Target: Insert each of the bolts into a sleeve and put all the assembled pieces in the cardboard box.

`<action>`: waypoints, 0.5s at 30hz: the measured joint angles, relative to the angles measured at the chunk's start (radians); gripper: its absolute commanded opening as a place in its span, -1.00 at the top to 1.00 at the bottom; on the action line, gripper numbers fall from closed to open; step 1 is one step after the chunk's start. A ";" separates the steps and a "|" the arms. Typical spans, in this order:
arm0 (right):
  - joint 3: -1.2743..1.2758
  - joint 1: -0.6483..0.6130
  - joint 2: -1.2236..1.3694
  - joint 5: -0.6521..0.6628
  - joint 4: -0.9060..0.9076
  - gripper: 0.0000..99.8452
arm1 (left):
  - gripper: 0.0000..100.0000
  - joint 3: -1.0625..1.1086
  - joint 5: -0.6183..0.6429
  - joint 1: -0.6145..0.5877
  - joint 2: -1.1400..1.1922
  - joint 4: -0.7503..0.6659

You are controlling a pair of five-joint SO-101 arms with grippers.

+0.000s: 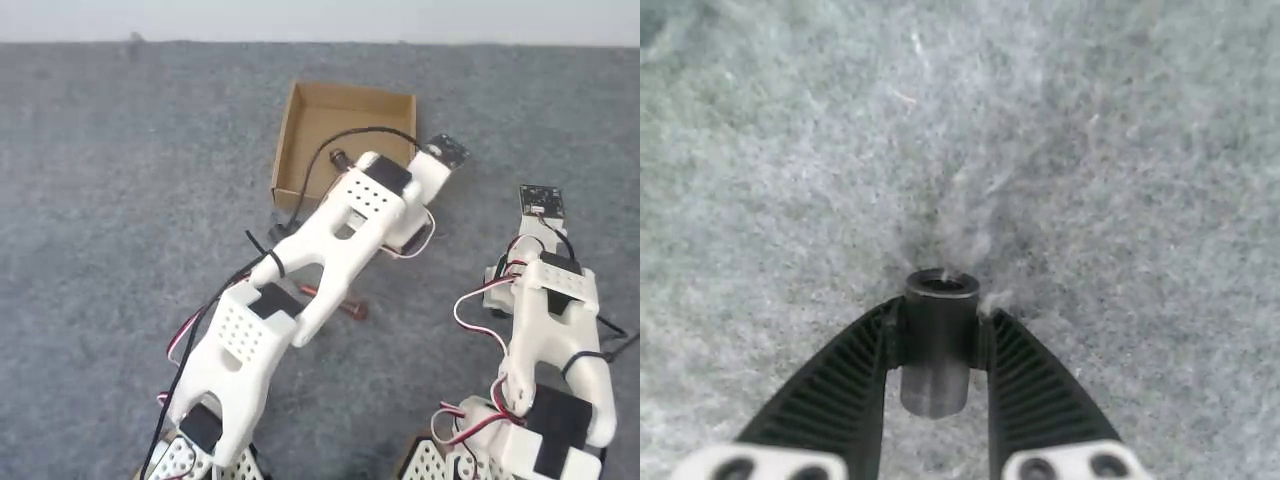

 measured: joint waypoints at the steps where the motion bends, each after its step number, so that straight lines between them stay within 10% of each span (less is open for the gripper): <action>1: 0.000 0.000 0.000 0.000 0.000 0.99 | 0.98 0.000 0.003 -0.002 -0.006 0.006; 15: 0.000 0.000 0.000 0.000 0.000 0.99 | 0.98 0.420 0.008 -0.005 -0.382 -0.138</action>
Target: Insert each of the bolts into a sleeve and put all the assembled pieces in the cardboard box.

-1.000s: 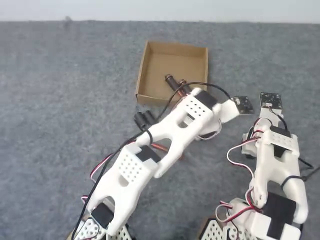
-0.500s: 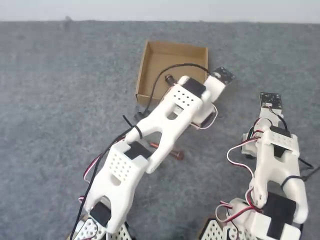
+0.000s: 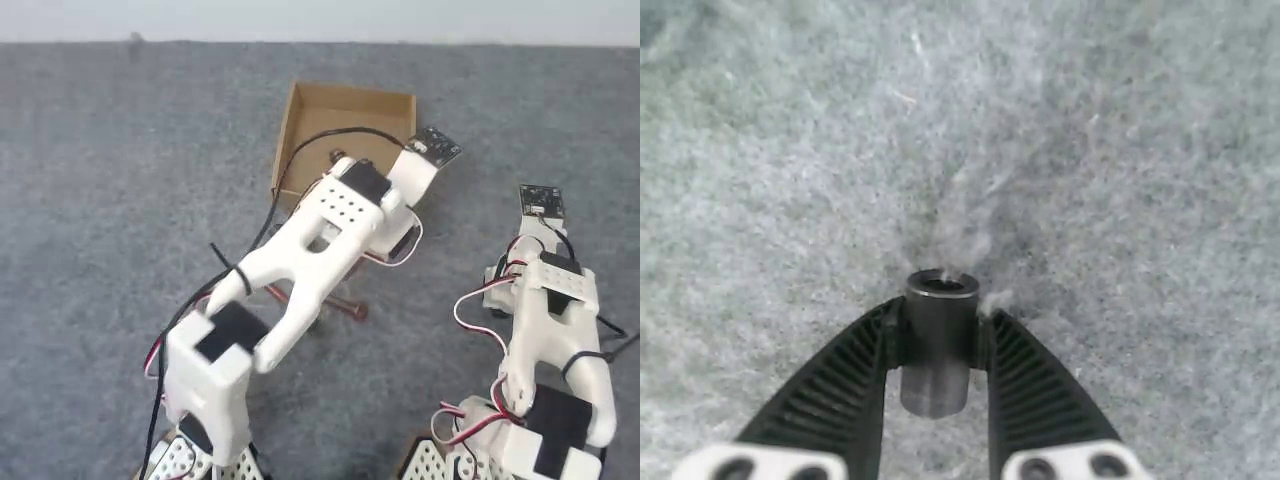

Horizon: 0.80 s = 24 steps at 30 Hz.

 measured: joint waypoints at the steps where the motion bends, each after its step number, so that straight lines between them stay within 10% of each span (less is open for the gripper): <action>1: 0.000 0.000 0.000 0.000 0.000 0.99 | 0.97 0.034 0.000 0.000 -0.029 -0.017; 24: 0.000 0.000 0.000 0.000 0.000 0.99 | 0.97 0.591 0.121 -0.388 -0.496 -0.279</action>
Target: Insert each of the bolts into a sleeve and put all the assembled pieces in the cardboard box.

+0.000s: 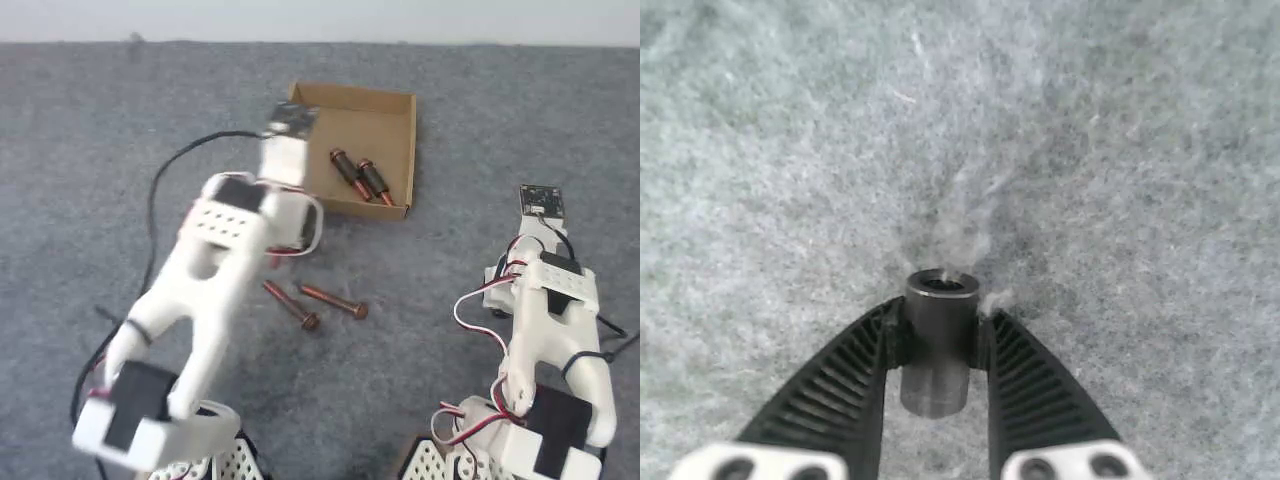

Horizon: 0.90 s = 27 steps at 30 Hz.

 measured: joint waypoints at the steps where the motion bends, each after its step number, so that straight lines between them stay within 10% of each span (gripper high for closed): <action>1: 0.000 0.000 0.000 0.000 0.000 0.99 | 0.97 0.040 0.000 -0.028 -0.034 -0.018; 27: 0.000 -0.054 0.000 0.000 -0.127 0.98 | 0.97 0.792 -0.109 -0.577 -0.471 -0.336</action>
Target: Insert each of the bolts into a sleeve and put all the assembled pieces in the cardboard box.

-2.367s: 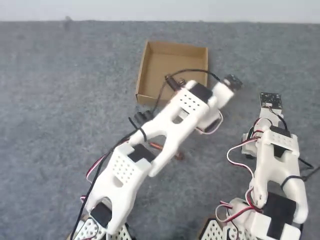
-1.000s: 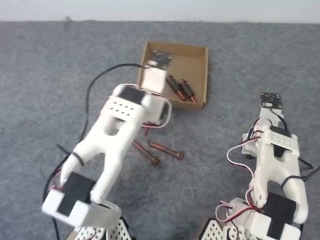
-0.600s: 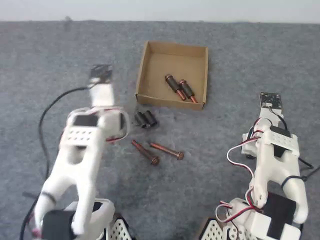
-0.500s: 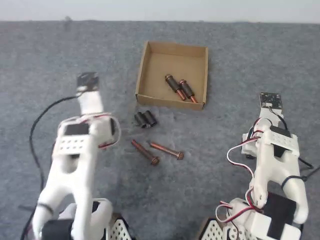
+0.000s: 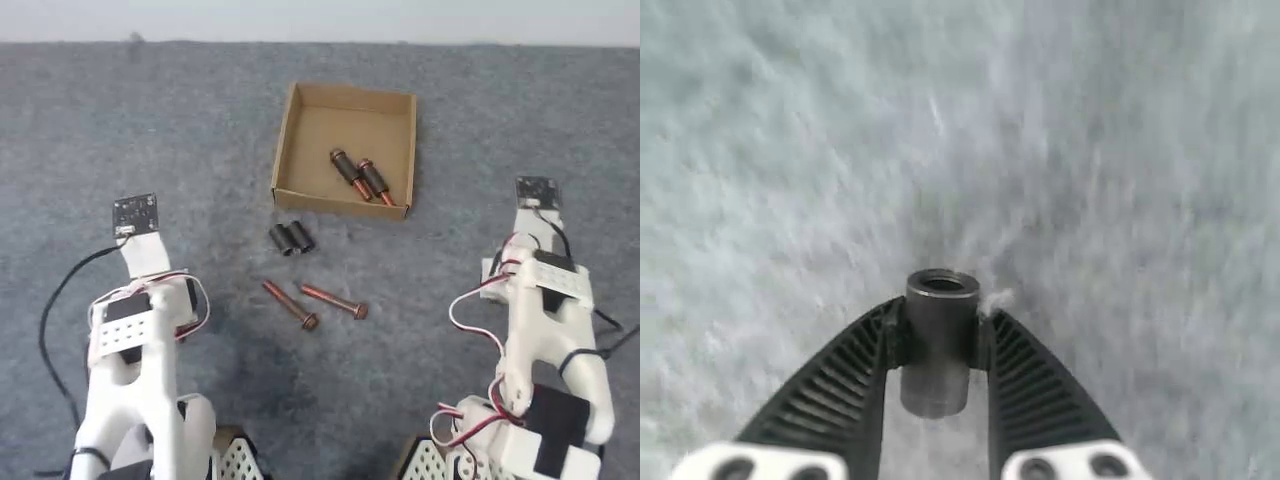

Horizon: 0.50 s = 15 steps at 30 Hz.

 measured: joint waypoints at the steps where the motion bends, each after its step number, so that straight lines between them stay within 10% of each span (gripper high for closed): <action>1: 0.000 -0.025 0.000 0.000 -0.025 0.98 | 0.97 0.000 -0.005 0.000 0.000 0.000; 15: 0.000 -0.454 0.000 0.000 -0.509 0.98 | 0.97 0.000 -0.011 -0.003 0.000 0.000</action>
